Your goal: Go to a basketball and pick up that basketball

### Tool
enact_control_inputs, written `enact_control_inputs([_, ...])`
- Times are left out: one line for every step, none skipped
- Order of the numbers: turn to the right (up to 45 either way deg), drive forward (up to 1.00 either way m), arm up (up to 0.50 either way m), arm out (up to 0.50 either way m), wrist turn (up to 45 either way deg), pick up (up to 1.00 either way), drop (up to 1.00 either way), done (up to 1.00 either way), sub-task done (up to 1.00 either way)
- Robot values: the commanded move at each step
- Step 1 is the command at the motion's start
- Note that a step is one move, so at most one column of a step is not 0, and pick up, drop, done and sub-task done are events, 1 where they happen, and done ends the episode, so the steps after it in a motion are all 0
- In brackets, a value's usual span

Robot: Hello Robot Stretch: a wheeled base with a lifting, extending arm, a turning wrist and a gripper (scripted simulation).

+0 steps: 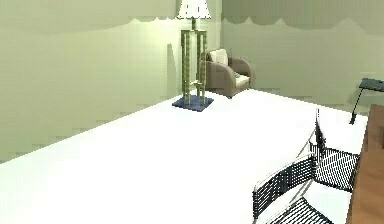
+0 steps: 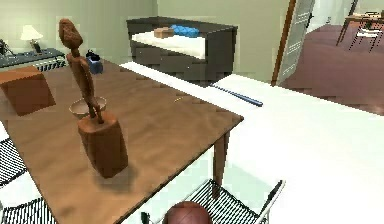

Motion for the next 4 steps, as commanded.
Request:
enact_control_inputs([0.0,0.0,0.0,0.0,45.0,0.0,0.0,0.0,0.0])
enact_control_inputs([0.0,0.0,-0.3,0.0,0.0,0.0,0.0,0.0,0.0])
enact_control_inputs([0.0,0.0,0.0,0.0,0.0,1.0,0.0,0.0,0.0])
enact_control_inputs([0.0,0.0,0.1,0.0,0.0,0.0,0.0,0.0,0.0])
